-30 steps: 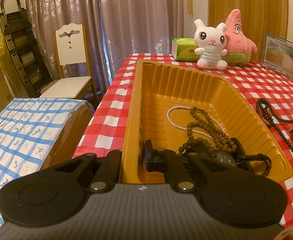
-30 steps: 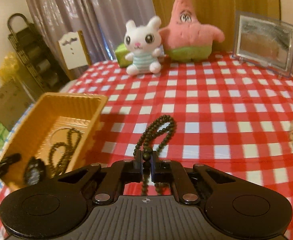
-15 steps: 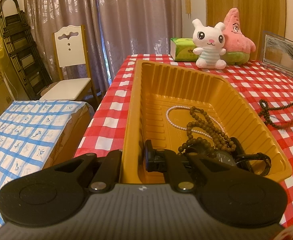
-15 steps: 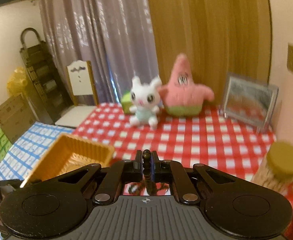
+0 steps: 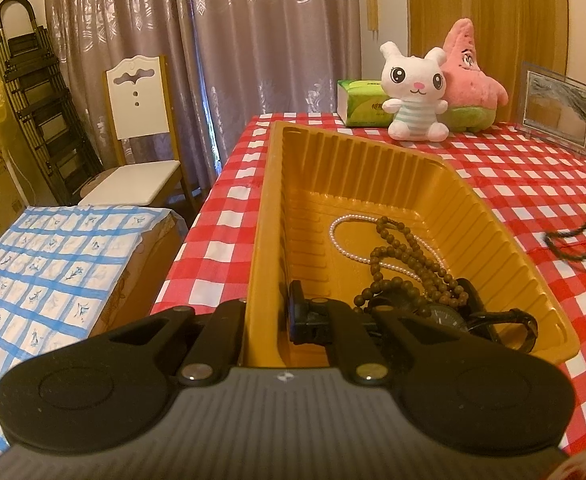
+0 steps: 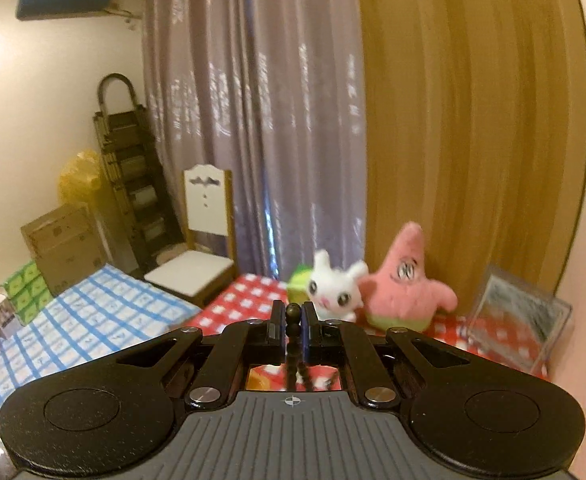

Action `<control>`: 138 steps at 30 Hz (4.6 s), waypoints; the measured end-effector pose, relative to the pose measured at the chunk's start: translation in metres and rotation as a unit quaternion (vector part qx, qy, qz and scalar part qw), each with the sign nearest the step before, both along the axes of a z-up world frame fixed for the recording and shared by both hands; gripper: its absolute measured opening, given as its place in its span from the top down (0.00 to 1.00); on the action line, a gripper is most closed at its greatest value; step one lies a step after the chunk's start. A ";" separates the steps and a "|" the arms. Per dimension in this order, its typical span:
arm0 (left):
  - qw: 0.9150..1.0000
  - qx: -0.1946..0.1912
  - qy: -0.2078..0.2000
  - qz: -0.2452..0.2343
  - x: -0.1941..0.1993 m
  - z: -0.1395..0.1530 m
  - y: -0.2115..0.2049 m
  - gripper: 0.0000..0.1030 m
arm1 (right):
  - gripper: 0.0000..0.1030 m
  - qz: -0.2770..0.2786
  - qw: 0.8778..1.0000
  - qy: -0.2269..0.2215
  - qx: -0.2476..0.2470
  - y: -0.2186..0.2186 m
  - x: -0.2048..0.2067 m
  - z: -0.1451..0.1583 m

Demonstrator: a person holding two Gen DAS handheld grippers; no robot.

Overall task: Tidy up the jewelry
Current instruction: 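Lift the dark bead strand high so it hangs from the right gripper, then lower the hanging strand into the tray and open the right gripper, then open the left gripper off the tray rim while the right gripper withdraws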

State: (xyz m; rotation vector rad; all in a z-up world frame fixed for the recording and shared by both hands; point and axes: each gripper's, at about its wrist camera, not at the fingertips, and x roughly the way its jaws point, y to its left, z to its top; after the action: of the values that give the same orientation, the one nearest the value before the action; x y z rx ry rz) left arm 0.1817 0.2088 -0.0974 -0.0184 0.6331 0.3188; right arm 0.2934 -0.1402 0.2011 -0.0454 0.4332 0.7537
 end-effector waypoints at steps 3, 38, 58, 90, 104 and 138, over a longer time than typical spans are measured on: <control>1.000 0.000 -0.001 -0.002 0.000 0.001 0.000 0.96 | 0.93 0.008 1.000 -0.018 -0.001 0.006 -0.007 0.017; 1.000 -0.022 -0.006 -0.010 0.002 0.002 0.006 0.97 | 0.93 0.140 0.987 0.038 0.076 0.149 -0.011 0.019; 1.000 -0.023 -0.005 -0.009 0.003 0.004 0.006 0.97 | 0.93 0.079 0.964 0.254 -0.029 0.187 0.003 -0.184; 1.000 -0.023 0.002 -0.007 0.005 0.001 0.008 0.96 | 0.34 0.033 0.967 0.245 -0.062 0.186 -0.002 -0.241; 0.999 -0.029 0.010 -0.013 0.009 -0.006 0.016 0.95 | 0.34 -0.017 0.961 0.263 -0.081 0.162 -0.018 -0.255; 0.993 -0.097 0.059 0.022 -0.038 0.037 0.033 0.52 | 0.28 -0.056 0.969 0.226 -0.080 0.129 -0.061 -0.244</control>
State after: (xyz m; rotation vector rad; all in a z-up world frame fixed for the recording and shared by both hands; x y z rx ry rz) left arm 0.1436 0.2417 -0.0601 -0.2015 0.7809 0.3018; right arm 0.2322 -0.0111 -0.0427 0.0003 0.9236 0.6136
